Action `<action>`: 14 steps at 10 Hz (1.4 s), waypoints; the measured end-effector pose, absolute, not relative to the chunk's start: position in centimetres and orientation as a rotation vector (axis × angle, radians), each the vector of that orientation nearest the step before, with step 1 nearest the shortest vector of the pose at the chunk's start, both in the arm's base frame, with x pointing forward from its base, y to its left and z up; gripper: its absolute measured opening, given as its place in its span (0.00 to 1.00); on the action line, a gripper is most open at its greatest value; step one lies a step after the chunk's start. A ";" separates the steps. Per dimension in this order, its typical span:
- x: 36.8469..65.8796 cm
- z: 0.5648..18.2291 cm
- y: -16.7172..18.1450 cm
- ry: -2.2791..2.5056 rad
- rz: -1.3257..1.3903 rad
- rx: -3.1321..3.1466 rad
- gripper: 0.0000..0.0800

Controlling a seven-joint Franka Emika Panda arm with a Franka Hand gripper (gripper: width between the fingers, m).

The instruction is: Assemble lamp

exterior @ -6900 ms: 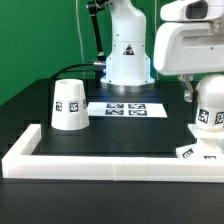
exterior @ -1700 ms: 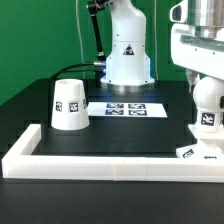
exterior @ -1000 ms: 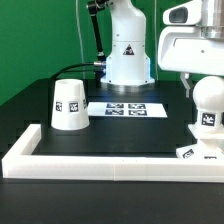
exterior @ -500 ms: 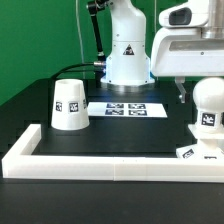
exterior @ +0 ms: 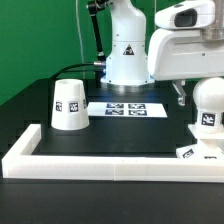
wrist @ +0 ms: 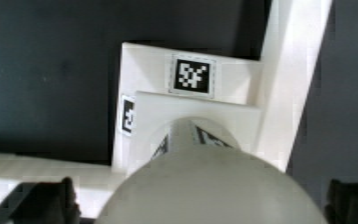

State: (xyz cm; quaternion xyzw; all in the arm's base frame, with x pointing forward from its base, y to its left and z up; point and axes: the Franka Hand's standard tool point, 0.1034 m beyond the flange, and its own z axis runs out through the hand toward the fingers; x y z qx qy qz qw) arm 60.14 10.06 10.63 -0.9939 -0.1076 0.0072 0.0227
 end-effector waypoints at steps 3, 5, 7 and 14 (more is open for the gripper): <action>60.3 10.7 10.4 -0.785 0.000 -3.011 0.87; 60.5 10.8 10.7 -1.127 -0.016 -2.939 0.87; 60.7 10.9 10.6 -1.421 -0.011 -2.838 0.87; 60.9 10.9 10.0 -2.020 0.052 -2.543 0.87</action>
Offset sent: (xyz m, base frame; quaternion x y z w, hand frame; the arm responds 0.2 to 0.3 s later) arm -0.0009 0.0125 0.0004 -0.0097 0.0204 -0.2923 0.9561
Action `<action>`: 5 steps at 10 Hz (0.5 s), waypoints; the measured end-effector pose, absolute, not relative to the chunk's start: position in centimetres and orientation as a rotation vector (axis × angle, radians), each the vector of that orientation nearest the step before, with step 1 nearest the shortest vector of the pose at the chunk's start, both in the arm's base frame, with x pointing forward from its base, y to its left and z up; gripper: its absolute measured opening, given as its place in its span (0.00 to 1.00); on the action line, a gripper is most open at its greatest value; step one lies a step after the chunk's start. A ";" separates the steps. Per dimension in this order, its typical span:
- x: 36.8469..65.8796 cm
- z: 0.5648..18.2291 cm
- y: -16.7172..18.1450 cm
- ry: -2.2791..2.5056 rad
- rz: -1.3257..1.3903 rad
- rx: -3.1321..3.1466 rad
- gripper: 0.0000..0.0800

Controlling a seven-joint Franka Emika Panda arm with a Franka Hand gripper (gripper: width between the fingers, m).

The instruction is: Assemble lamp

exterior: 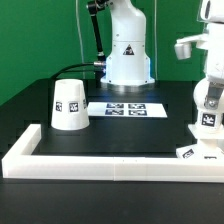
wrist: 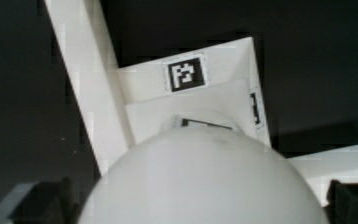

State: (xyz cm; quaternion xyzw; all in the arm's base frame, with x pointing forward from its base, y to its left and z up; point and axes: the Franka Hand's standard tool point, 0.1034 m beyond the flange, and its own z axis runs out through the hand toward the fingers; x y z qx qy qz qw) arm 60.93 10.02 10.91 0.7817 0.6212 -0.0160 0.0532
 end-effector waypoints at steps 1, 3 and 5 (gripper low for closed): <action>60.9 10.9 10.0 1.886 -0.049 2.378 0.76; 60.9 10.9 9.9 1.852 -0.047 2.404 0.72; 60.9 10.9 9.8 1.723 -0.043 2.499 0.72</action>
Offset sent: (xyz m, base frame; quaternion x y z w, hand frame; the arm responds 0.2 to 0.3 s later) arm 0.0000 0.0000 0.0000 0.0000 0.0000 0.0000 1.0000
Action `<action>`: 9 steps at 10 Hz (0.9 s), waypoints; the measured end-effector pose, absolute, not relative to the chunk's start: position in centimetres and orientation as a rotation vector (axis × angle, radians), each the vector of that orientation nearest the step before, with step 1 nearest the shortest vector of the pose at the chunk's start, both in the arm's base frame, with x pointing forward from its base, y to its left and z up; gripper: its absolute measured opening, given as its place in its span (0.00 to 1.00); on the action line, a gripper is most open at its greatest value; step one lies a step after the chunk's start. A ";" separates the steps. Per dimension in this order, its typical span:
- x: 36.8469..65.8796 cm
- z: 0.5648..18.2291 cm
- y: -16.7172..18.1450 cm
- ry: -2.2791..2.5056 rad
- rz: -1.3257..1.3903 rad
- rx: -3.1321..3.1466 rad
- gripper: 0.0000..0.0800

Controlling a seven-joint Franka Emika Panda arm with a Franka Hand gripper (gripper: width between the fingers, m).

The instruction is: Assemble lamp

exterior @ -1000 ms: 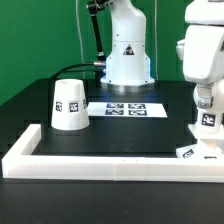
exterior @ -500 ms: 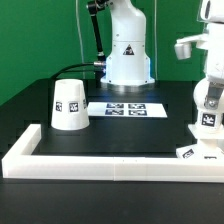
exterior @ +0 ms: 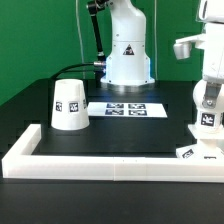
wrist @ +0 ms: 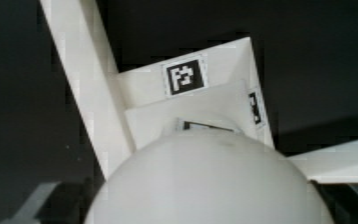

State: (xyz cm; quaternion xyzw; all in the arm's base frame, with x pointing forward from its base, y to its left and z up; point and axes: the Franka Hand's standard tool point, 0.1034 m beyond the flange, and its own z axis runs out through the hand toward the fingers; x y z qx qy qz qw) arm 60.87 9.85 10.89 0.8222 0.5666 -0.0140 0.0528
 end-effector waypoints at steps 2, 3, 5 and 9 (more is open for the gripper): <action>60.7 10.9 9.9 1.453 -0.034 2.674 0.72; 60.7 10.9 9.9 1.319 -0.031 2.747 0.72; 60.6 10.9 10.1 1.055 -0.021 2.857 0.72; 60.4 10.9 10.1 0.515 -0.013 3.020 0.72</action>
Offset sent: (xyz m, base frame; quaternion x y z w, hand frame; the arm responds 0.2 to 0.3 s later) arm -0.0001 0.0042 0.0006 0.0209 -0.0022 0.2766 0.9607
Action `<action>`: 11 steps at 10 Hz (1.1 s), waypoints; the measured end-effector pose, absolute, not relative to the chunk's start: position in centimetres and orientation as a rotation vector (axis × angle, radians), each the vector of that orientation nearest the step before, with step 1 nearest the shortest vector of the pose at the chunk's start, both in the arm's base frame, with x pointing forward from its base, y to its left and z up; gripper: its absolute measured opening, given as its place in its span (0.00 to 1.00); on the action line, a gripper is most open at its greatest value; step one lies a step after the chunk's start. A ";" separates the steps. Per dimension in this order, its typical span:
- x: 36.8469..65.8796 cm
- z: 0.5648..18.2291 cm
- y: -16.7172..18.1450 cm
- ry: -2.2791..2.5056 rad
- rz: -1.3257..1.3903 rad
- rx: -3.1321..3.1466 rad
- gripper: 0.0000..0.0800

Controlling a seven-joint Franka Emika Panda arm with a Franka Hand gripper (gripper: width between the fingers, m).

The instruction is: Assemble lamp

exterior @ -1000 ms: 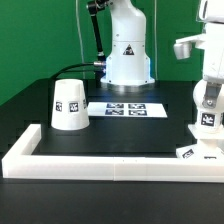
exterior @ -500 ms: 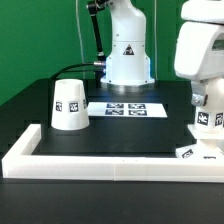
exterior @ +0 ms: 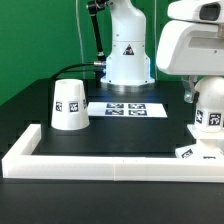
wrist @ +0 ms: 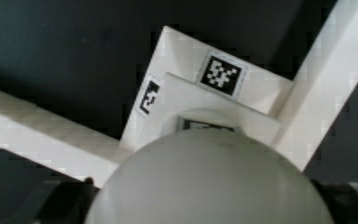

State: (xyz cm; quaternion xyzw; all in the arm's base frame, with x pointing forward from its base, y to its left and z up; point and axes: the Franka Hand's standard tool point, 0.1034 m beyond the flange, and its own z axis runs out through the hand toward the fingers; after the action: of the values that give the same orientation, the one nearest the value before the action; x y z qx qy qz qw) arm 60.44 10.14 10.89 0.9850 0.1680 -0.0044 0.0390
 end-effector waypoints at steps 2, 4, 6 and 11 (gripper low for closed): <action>60.4 10.9 10.2 0.362 -0.007 3.043 0.72; 60.4 10.9 10.3 0.123 0.002 3.064 0.72; 60.4 10.9 10.5 -0.081 0.008 3.075 0.72; 60.5 10.9 10.6 -0.840 0.005 3.028 0.72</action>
Offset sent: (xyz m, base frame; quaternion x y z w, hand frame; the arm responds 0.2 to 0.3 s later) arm 0.0000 0.0000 0.0000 0.0000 0.0000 0.1938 0.9810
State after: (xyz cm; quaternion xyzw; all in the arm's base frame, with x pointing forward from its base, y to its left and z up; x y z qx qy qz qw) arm 60.52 10.57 10.85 0.9636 -0.2674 0.0015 -0.0002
